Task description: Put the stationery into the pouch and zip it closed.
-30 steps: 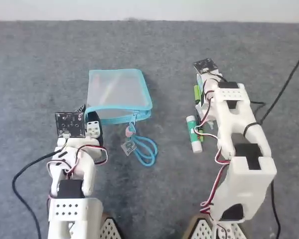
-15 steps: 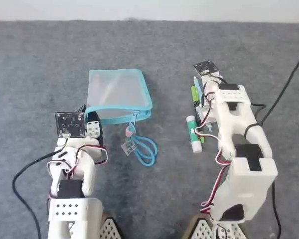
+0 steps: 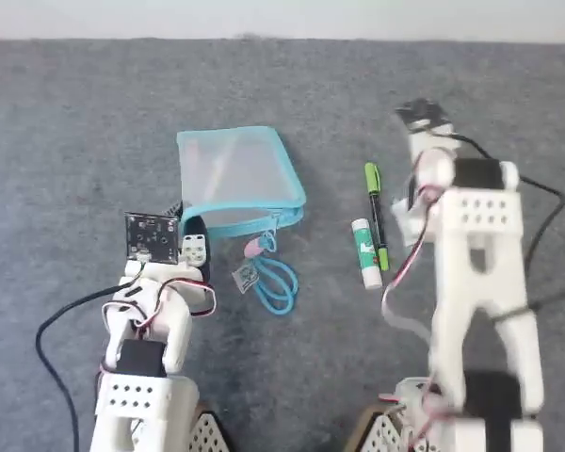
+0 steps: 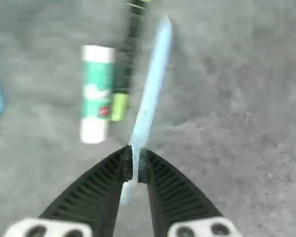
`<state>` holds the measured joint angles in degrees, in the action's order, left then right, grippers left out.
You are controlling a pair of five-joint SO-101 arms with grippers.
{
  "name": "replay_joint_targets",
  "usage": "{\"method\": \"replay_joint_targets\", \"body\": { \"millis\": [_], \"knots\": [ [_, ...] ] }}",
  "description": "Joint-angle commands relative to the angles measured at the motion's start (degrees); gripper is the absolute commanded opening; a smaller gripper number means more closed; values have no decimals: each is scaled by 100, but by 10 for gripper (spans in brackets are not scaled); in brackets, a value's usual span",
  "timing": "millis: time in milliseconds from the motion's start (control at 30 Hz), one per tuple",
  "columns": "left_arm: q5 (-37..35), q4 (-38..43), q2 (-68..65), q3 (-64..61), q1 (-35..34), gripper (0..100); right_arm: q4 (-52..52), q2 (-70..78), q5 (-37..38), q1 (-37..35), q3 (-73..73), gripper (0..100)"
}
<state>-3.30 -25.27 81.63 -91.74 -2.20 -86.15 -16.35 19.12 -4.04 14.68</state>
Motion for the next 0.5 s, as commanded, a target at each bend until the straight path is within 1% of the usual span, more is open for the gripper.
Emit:
{"method": "replay_joint_targets", "body": {
  "millis": [0,67,200,367,467],
  "knots": [
    [-62,9,-62,110,123,12,-637,-1244,-18,-848,-88,7],
    [-62,9,-62,110,123,12,-840,-1613,-35,-1156,-88,7],
    [-62,-18,-53,110,123,12,-954,-1982,0,-1218,-35,7],
    [-62,-18,-44,110,123,12,-681,-1727,-18,-804,765,29],
    [-53,-18,-44,110,123,12,84,-1349,-44,-470,1600,85]
  ]
}}
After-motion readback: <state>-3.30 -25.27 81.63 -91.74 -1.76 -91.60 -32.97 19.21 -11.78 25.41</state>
